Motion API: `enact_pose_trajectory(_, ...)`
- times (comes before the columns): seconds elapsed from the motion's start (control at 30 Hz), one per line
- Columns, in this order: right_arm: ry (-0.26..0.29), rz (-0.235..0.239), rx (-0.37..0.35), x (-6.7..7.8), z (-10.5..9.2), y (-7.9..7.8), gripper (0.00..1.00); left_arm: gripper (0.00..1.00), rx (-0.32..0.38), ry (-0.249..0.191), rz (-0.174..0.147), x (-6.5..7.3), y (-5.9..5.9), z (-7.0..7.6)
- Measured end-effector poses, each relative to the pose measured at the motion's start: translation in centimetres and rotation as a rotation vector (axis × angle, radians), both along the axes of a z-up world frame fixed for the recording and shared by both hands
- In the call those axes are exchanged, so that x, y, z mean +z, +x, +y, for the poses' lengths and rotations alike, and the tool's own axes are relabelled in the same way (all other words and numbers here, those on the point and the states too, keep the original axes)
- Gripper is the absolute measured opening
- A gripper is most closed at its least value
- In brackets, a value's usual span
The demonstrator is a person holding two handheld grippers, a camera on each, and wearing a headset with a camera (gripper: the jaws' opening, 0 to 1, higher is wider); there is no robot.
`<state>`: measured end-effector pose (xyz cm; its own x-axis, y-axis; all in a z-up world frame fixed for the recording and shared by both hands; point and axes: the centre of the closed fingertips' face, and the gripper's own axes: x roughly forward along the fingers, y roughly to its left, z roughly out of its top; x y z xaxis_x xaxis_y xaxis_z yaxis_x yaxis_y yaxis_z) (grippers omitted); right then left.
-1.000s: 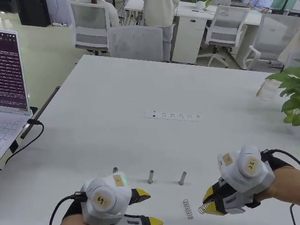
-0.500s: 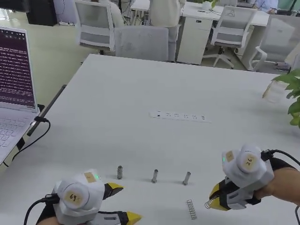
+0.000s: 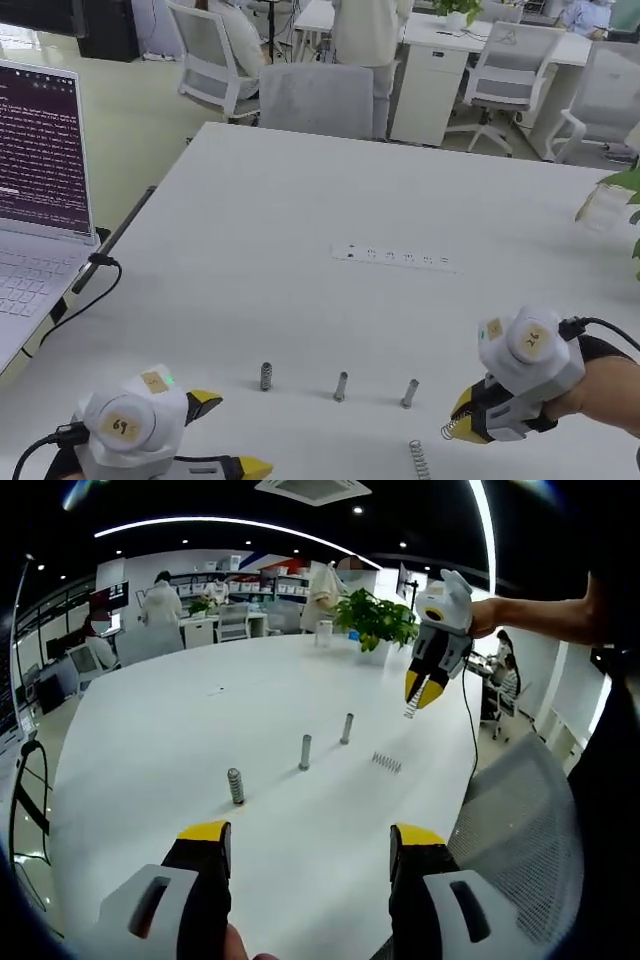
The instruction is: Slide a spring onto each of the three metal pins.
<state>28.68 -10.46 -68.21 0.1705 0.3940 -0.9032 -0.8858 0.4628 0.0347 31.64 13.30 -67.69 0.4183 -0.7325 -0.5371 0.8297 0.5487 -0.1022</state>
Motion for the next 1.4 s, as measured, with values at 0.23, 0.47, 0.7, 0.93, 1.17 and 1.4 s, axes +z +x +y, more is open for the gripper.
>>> enact_pose_trajectory(0.23,0.002,-0.001,0.003,0.0,0.4,1.4,0.08,0.63,0.038,0.009,0.003,-0.1,0.4,1.3)
enact_pose_trajectory(0.47,0.005,0.000,0.003,-0.2,1.0,3.0,0.08,0.65,0.066,0.013,0.009,-0.3,0.7,2.4)
enact_pose_trajectory(0.7,0.013,0.001,0.009,-0.4,2.0,4.4,0.08,0.67,0.087,0.010,0.004,0.1,1.1,3.0)
enact_pose_trajectory(0.93,0.006,-0.003,0.036,-0.6,3.3,6.0,0.08,0.67,0.101,0.007,0.006,0.1,1.1,3.5)
enact_pose_trajectory(1.17,0.003,-0.002,0.070,-1.0,4.6,7.2,0.08,0.67,0.128,-0.007,0.013,0.1,1.1,4.2)
enact_pose_trajectory(1.4,-0.005,0.003,0.100,-1.5,5.7,8.2,0.08,0.67,0.143,-0.006,0.013,0.2,1.1,4.8)
